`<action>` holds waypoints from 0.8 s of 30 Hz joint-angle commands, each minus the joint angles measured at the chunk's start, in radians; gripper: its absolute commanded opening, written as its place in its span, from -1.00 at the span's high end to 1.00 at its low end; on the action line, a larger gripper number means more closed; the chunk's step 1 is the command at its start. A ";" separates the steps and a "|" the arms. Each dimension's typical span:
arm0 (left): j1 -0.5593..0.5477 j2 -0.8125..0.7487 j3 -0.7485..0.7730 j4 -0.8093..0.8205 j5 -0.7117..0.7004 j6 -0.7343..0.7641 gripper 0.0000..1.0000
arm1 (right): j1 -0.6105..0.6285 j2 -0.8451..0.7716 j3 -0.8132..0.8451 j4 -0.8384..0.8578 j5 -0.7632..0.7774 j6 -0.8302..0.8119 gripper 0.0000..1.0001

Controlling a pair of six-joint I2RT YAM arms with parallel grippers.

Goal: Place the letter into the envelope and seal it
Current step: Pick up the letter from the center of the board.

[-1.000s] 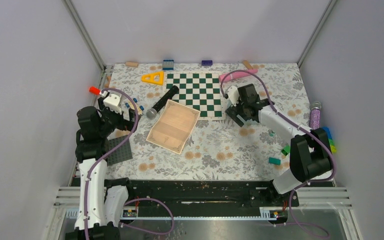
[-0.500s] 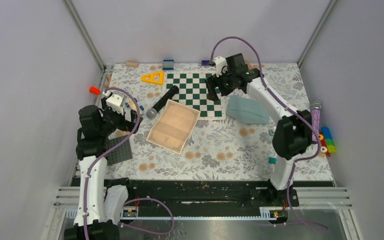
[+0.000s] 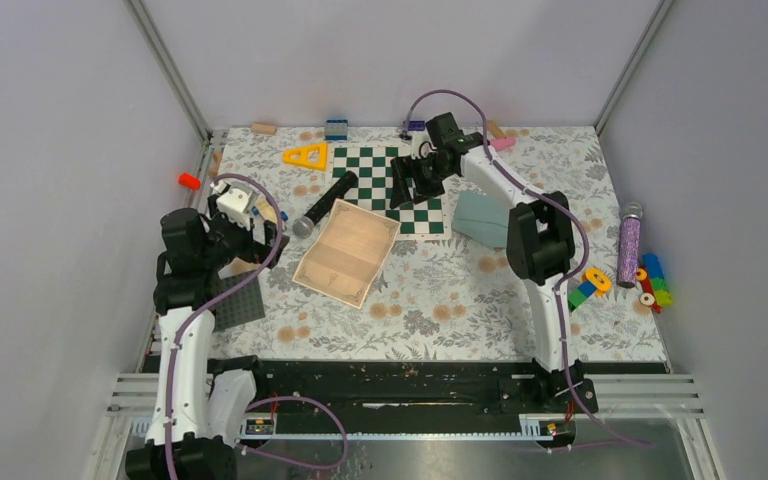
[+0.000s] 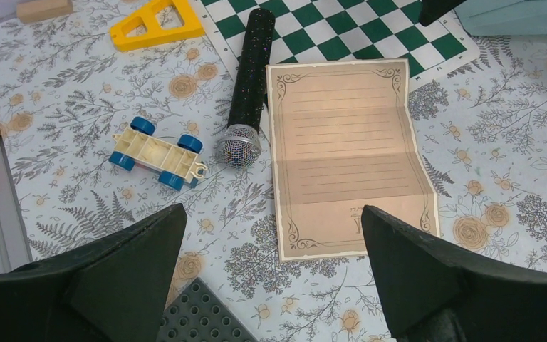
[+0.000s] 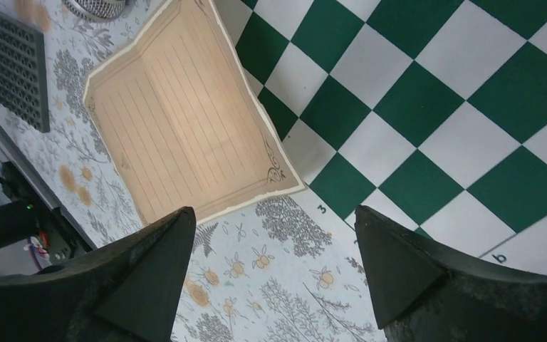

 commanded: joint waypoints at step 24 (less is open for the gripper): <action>-0.010 0.053 0.047 -0.029 0.035 0.030 -0.98 | 0.062 0.218 0.133 -0.086 -0.161 0.128 -0.41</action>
